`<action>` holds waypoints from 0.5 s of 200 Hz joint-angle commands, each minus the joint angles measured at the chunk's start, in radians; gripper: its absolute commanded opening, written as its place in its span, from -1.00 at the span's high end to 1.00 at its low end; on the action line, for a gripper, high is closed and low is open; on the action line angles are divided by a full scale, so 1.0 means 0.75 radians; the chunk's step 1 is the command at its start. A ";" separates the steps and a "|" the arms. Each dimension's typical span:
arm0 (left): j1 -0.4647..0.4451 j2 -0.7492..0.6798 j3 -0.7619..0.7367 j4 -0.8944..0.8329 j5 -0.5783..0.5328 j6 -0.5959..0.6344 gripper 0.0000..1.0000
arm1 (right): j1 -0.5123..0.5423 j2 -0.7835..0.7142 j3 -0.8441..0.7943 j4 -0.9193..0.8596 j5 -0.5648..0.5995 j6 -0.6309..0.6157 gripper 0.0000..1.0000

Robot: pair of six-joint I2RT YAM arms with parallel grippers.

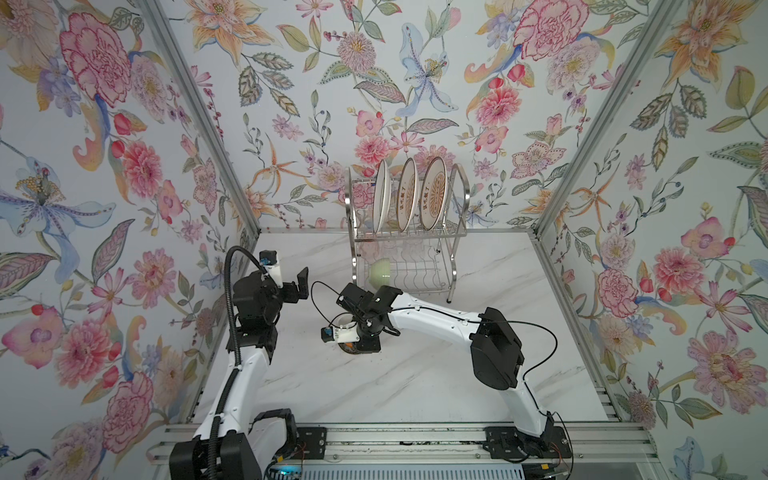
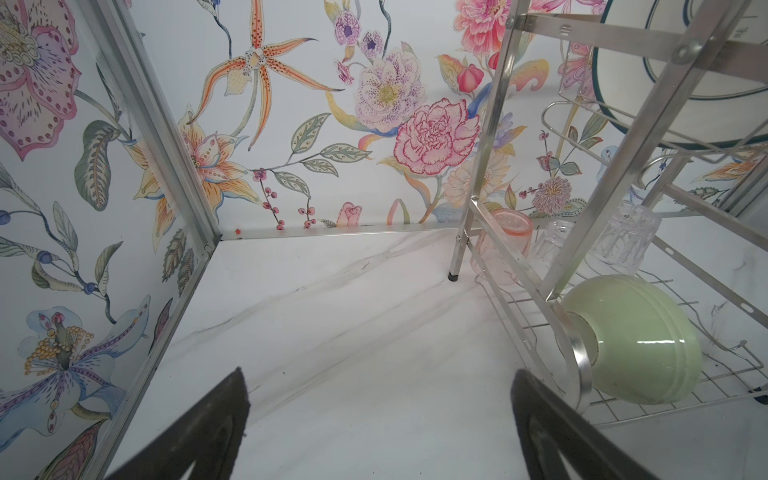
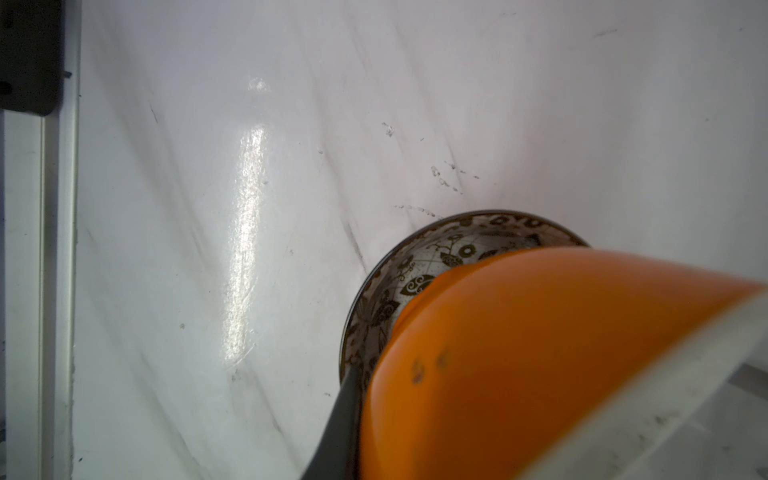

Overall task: Unload the mixed dishes from the dish rack
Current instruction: 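Lower the orange bowl onto the pink-patterned bowl and open the right gripper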

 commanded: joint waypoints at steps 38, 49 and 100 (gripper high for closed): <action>0.015 -0.027 -0.013 -0.001 0.006 0.031 -0.99 | 0.009 0.029 0.010 -0.026 0.036 0.005 0.74; 0.013 -0.028 -0.015 -0.002 0.006 0.033 -0.99 | 0.011 0.028 0.011 -0.028 0.035 0.007 0.72; 0.015 -0.024 -0.013 0.009 0.036 0.023 -0.99 | 0.014 0.026 0.005 -0.027 0.038 0.008 0.61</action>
